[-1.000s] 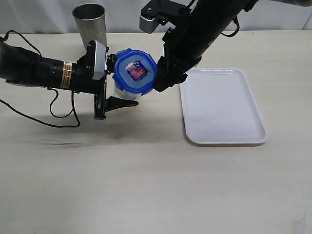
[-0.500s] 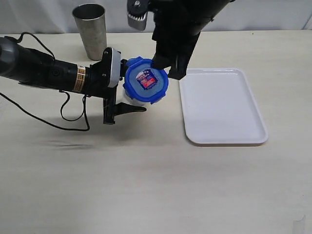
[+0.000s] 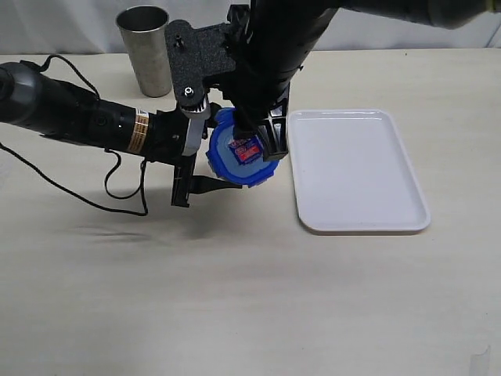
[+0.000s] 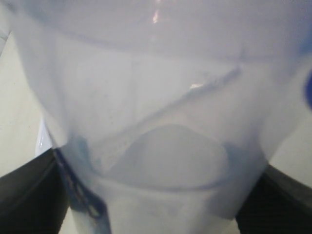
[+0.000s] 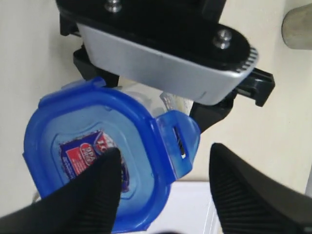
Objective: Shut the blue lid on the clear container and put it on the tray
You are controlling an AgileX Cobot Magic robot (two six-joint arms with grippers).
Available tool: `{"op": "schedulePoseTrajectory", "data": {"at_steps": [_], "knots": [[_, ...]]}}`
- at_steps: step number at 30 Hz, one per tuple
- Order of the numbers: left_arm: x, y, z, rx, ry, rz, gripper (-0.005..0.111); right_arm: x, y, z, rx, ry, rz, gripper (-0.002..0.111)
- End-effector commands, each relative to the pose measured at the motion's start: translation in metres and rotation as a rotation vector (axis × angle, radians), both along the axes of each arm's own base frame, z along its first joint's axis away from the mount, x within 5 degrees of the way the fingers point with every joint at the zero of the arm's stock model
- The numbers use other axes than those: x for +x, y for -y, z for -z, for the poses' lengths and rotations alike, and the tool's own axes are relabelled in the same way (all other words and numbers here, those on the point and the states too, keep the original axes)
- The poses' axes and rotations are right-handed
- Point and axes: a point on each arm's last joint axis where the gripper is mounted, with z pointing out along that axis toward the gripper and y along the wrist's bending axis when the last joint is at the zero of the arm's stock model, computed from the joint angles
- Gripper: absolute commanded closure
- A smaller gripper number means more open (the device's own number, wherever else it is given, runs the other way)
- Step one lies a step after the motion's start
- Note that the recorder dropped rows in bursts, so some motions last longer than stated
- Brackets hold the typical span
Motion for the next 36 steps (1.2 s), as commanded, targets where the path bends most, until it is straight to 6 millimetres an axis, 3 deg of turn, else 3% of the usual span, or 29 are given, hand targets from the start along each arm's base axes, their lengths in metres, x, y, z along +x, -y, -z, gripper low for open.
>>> {"op": "schedulePoseTrajectory", "data": {"at_steps": [1, 29, 36], "knots": [[0.0, 0.003, -0.01, -0.046, 0.01, 0.013, 0.107, 0.004, -0.003, 0.012, -0.037, -0.01, -0.034, 0.057], [-0.006, 0.008, -0.023, -0.199, -0.026, 0.061, 0.107, 0.004, -0.011, 0.051, -0.092, -0.168, -0.075, 0.068], [-0.006, 0.009, -0.024, -0.217, -0.033, 0.064, 0.107, 0.004, -0.014, 0.05, -0.081, -0.15, -0.08, 0.074]]}}
